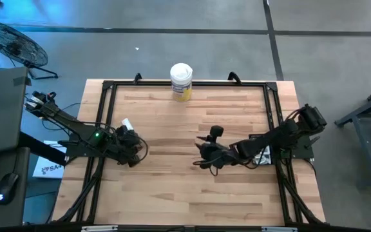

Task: Pick & Place First Aid Supplies
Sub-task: Put the bandage into the left black basket

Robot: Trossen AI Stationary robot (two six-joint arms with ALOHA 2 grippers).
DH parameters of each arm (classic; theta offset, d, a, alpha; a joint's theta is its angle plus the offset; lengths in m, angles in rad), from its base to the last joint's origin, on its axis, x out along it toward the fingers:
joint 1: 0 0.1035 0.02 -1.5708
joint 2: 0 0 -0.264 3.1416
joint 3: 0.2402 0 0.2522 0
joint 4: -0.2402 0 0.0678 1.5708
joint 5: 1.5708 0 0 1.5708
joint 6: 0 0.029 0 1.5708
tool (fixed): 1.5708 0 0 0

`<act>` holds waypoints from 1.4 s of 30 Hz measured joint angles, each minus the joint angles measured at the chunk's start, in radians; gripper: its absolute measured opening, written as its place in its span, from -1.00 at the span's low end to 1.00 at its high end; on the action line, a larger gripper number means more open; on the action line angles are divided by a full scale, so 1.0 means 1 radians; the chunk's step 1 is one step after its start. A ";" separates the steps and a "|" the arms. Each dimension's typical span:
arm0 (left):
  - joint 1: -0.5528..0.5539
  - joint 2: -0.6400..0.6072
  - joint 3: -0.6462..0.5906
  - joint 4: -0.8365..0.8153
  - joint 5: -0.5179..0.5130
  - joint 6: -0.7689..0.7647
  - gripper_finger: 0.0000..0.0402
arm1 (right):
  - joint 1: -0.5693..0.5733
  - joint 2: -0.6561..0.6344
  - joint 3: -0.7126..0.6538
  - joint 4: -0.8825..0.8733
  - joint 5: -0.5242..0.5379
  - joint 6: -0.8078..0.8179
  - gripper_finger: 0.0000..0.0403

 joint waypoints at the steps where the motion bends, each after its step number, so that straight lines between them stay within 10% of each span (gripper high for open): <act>1: 0.000 0.000 0.000 0.001 0.017 0.000 -0.49 | -0.004 0.000 0.000 0.000 0.013 -0.041 -0.32; 13: 0.000 0.000 0.000 0.028 0.058 0.001 -0.49 | -0.003 -0.075 0.000 0.036 0.158 -0.099 -0.32; 25: 0.000 0.000 -0.057 0.180 -0.169 0.100 -0.49 | 0.015 -0.280 -0.001 -0.205 -0.316 -0.001 -0.32; 42: 0.000 -0.153 -0.142 0.403 -0.230 0.386 -0.49 | 0.014 -0.272 -0.071 0.087 -0.452 -0.124 -0.32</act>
